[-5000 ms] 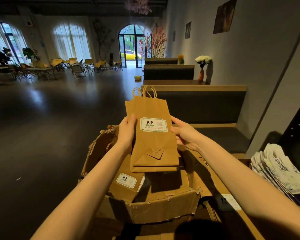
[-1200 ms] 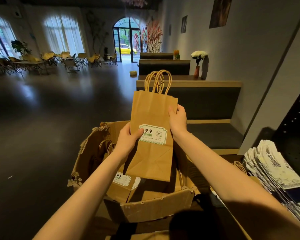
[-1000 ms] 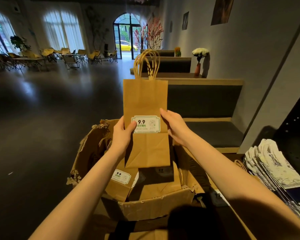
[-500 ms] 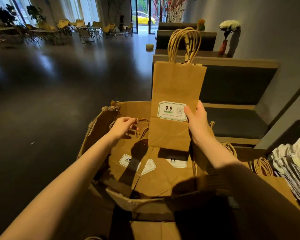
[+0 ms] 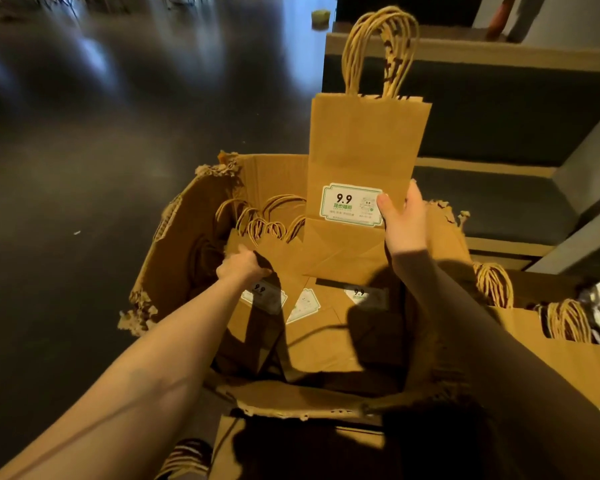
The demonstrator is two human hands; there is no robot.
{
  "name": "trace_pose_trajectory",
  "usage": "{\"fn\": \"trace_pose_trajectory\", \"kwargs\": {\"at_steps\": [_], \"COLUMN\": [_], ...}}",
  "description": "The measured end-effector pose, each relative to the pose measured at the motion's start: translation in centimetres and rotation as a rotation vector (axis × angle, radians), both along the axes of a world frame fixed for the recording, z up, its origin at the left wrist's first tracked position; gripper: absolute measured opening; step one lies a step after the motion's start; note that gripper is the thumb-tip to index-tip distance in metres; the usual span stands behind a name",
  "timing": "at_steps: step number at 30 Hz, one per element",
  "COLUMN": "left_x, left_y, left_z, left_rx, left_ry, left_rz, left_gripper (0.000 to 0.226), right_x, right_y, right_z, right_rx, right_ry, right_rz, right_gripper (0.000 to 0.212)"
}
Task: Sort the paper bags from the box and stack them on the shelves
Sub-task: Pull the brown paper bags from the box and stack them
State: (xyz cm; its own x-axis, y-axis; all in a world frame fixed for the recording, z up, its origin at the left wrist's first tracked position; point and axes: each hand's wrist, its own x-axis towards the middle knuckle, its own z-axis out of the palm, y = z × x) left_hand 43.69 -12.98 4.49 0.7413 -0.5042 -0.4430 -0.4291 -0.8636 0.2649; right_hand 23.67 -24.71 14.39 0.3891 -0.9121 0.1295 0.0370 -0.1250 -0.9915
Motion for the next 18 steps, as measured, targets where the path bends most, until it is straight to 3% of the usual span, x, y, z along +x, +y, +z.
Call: {"fn": "trace_pose_trajectory", "kwargs": {"at_steps": [8,18], "left_x": [-0.4,-0.8], "left_y": [-0.6,-0.6], "left_z": [-1.6,-1.8], "left_rx": [0.162,0.205], "left_ry": [-0.169,-0.183], "left_rz": [-0.051,-0.004], "left_gripper": [0.083,0.080], "right_x": [-1.1,-2.1], "right_y": [-0.6,-0.9], "right_z": [-1.1,-2.1], "right_rx": [-0.098,-0.157], "right_ry": [-0.045,-0.002], "right_rz": [0.041,0.015], "right_gripper": [0.021,0.014]}}
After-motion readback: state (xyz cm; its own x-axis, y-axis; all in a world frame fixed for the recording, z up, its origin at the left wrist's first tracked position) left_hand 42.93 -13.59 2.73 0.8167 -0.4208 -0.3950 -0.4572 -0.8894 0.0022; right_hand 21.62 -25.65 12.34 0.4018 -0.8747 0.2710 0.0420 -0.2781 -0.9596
